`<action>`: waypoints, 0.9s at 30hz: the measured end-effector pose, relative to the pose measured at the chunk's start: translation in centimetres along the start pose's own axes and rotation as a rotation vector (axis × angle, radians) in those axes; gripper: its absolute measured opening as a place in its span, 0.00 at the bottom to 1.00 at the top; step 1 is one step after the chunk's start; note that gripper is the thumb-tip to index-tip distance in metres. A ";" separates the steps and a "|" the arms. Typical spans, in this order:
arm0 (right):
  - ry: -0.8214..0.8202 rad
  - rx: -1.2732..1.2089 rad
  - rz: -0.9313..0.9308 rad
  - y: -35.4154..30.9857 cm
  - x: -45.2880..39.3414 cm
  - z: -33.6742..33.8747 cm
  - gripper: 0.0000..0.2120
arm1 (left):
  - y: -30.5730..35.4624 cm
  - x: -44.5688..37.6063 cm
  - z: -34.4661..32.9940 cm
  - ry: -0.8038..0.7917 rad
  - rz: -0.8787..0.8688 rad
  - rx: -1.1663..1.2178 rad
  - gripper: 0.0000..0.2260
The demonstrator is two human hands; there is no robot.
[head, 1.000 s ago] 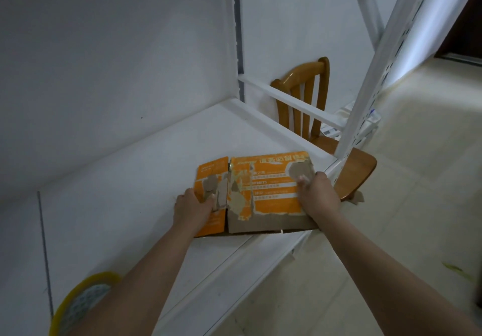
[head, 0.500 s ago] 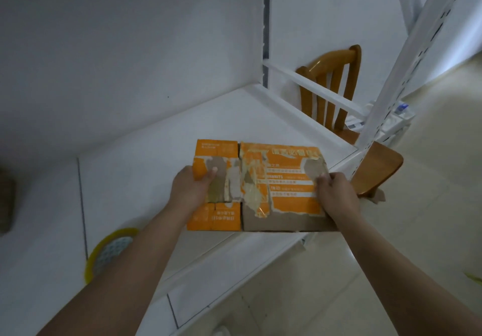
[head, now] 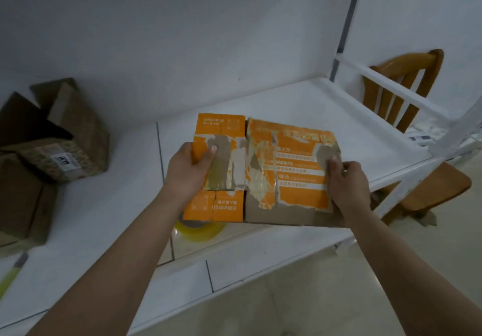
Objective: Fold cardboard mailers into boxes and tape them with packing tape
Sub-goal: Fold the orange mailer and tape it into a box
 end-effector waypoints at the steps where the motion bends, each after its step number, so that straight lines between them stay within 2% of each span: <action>1: 0.002 -0.020 0.027 -1.0 0.9 -1.0 0.25 | -1.1 -0.1 1.3 0.035 -0.012 -0.007 0.16; 6: 0.045 -0.096 0.182 -6.0 7.6 -7.5 0.25 | -8.8 0.1 8.8 0.164 -0.060 0.025 0.17; 12: 0.078 -0.295 0.278 -11.3 17.4 -16.9 0.22 | -17.6 0.6 20.0 0.335 -0.226 0.010 0.22; 14: 0.069 -0.391 0.268 -12.3 19.9 -19.2 0.19 | -19.1 0.6 22.8 0.347 -0.267 -0.014 0.23; 17: 0.033 -0.544 0.143 -12.8 22.3 -21.6 0.18 | -20.8 0.8 25.2 0.277 -0.301 -0.059 0.24; 20: -0.012 -0.650 -0.004 -12.6 23.9 -23.8 0.21 | -22.8 0.9 25.2 0.135 -0.307 -0.020 0.26; 27: -0.129 -0.866 -0.189 -11.8 26.2 -24.7 0.28 | -24.3 1.4 23.9 -0.115 -0.119 0.404 0.17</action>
Point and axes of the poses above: each hand's wrist, its own x-axis away from the middle knuckle, its own z-axis out of the back of the hand, y = z × x, the point moved 1 cm from there along -x, towards the middle knuckle, and after that the axes turned 13 degrees about -x, right-handed, at the moved point
